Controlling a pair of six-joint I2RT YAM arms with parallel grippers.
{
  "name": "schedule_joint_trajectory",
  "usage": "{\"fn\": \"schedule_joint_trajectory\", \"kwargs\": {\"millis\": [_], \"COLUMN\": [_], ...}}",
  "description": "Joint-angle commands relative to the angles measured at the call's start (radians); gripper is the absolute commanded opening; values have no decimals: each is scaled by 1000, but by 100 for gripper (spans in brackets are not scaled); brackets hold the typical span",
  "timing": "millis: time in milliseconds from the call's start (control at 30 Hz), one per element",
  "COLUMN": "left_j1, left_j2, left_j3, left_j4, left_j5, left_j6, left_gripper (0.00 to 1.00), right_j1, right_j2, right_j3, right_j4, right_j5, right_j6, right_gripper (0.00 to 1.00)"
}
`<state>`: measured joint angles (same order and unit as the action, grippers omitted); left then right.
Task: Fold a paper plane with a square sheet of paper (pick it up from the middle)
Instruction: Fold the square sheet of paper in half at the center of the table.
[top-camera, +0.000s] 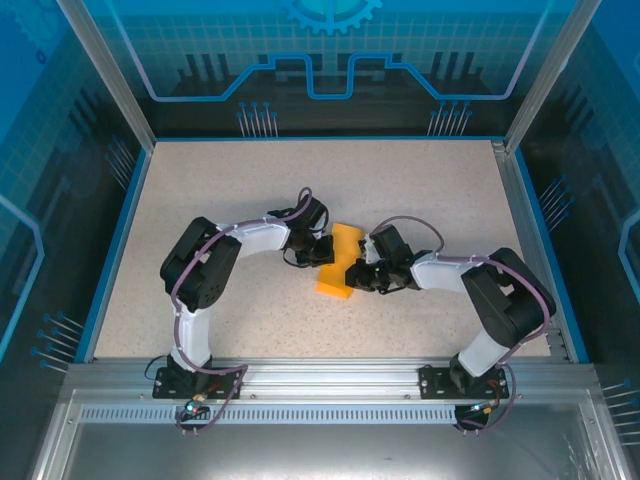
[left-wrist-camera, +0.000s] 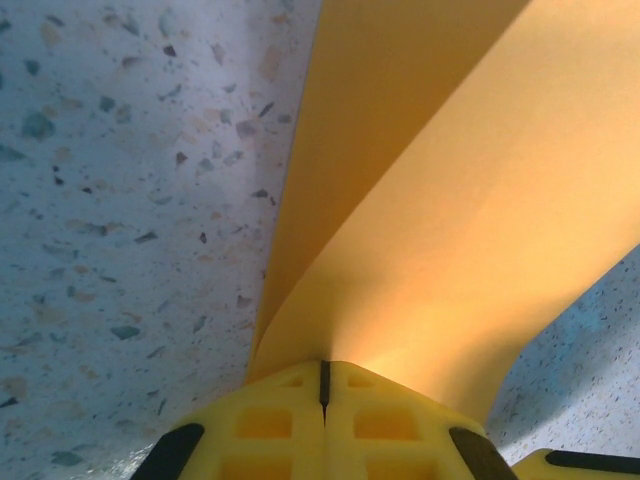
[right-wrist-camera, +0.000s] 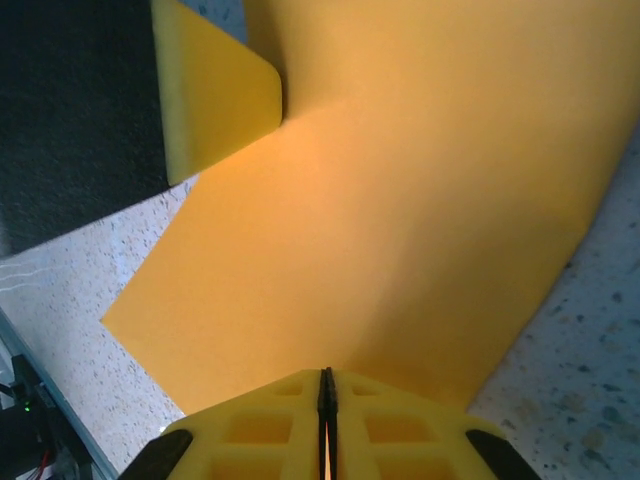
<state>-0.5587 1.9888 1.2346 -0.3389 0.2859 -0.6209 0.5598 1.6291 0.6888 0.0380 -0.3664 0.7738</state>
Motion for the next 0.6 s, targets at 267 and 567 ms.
{"fn": "schedule_joint_trajectory", "kwargs": {"millis": [267,567], "left_j1": [-11,-11], "left_j2": [51,51], "left_j3": [-18,-14], "left_j4": [-53,-58], "left_j5": [-19,-17], "left_j6": [25,27], "left_gripper": [0,0], "right_j1": [26,30], "right_j2": [75,-39], "right_j3": [-49,-47], "right_j4": [-18,3], "right_j5": [58,25], "right_j6": [-10,-4], "right_gripper": [10,11]}}
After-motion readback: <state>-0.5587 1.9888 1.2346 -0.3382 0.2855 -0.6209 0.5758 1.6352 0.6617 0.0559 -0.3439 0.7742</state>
